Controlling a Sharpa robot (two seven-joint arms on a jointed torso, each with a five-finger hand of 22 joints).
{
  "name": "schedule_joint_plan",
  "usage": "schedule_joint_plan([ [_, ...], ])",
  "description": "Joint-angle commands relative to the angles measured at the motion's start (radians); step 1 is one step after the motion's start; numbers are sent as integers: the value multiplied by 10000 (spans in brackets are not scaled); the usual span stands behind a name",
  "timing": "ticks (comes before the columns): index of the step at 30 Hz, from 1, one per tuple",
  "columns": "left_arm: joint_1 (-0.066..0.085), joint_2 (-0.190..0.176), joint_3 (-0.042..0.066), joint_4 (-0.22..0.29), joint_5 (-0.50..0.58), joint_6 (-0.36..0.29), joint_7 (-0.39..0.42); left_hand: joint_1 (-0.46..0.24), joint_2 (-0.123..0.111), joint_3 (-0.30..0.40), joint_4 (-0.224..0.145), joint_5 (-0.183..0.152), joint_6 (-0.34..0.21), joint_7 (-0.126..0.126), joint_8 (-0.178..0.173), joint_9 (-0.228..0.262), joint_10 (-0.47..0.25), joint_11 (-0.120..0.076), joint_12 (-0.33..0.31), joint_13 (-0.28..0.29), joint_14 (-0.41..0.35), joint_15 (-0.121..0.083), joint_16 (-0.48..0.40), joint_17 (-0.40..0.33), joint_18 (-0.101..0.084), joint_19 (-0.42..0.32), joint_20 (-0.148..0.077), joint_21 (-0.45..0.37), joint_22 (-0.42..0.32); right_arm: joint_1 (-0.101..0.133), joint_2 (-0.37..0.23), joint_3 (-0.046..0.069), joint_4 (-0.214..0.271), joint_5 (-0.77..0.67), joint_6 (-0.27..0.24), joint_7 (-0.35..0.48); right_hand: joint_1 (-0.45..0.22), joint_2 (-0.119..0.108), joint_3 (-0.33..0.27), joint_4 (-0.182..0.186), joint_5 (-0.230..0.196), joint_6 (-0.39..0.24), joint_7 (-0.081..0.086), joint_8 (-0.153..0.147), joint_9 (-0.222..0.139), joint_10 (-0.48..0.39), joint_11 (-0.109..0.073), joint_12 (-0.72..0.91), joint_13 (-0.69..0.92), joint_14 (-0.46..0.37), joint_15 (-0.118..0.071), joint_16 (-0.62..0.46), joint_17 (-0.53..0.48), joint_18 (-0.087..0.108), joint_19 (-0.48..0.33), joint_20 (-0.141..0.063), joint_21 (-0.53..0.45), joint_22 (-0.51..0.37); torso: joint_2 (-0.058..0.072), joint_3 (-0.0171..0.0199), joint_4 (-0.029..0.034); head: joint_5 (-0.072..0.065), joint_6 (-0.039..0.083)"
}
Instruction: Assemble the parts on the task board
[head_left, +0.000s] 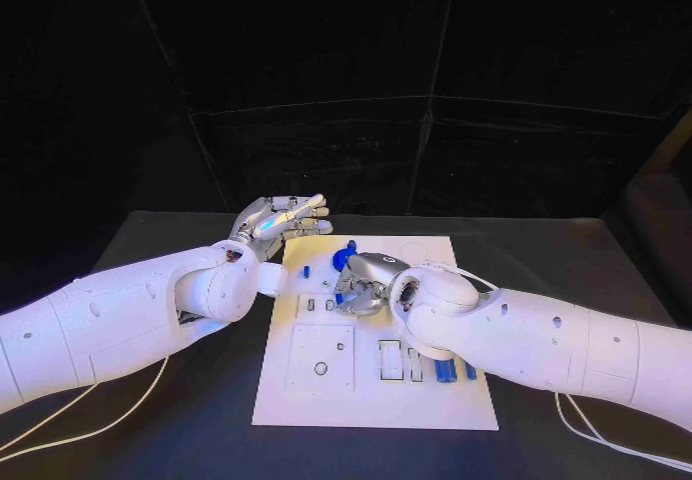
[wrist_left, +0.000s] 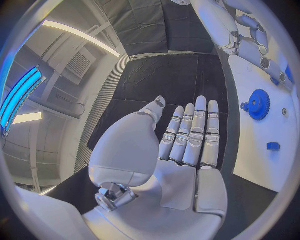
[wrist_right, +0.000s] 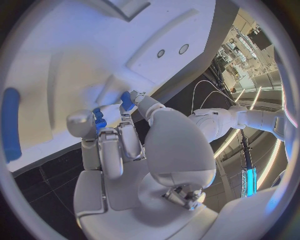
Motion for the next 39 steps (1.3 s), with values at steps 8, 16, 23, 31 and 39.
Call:
schedule_joint_plan([
  [8, 16, 11, 8, 6, 10, 151, 82, -13, 110, 21, -70, -57, 90, -11, -47, 3, 80, -2, -42, 2, 73, -11, -57, 18, 151, 89, -21, -43, -18, -56, -31, -41, 29, -217, 648, -119, -79, -104, -36, 38, -13, -98, 42, -20, -15, -82, 43, -71, 5, 1040, 103, 57, 2635, -33, -42, 40, -47, -35, -10, -8, 13, -26, -21],
  [16, 16, -1, 7, 10, 10, 148, 78, -13, 110, 21, -70, -57, 90, -11, -47, 3, 80, -2, -42, 2, 73, -11, -57, 18, 151, 89, -21, -43, -18, -61, -29, -41, 23, -298, 624, -200, -129, -206, -91, 47, 1, -242, 97, -99, -35, -199, 87, -197, -145, 1040, 136, 57, 2635, -26, -77, 67, -83, -97, -10, -9, 7, -11, -33],
  [23, 16, -4, 7, 5, 10, 150, 76, -13, 110, 21, -70, -57, 90, -11, -47, 3, 80, -2, -42, 2, 73, -11, -57, 18, 151, 89, -21, -43, -18, -63, -14, -42, 9, -342, 585, -260, -176, -304, -151, 61, 16, -427, 163, -197, -52, -266, 144, -266, -226, 1040, 182, 57, 2635, -22, -98, 105, -109, -137, -4, -7, 12, -11, -34],
  [31, 16, -6, 7, -2, 10, 148, 72, -13, 110, 21, -70, -57, 90, -11, -47, 3, 80, -2, -42, 2, 73, -11, -57, 18, 151, 89, -21, -43, -18, -65, 0, -42, -7, -364, 520, -296, -262, -483, -309, 109, 76, -861, 295, -385, -67, -442, 265, -434, -429, 1040, 288, 57, 2635, -8, -153, 197, -169, -250, -4, -4, 6, -6, -49],
  [39, 16, -10, 7, -13, 10, 149, 65, -13, 110, 21, -70, -57, 90, -11, -47, 3, 80, -2, -42, 2, 73, -11, -57, 18, 151, 89, -21, -43, -18, -66, 15, -42, -6, -372, 406, -312, -322, -588, -499, 176, 176, -1145, 356, -427, -58, -547, 331, -521, -548, 1040, 353, 57, 2635, 4, -181, 267, -203, -311, -7, -3, 9, -19, -43],
])
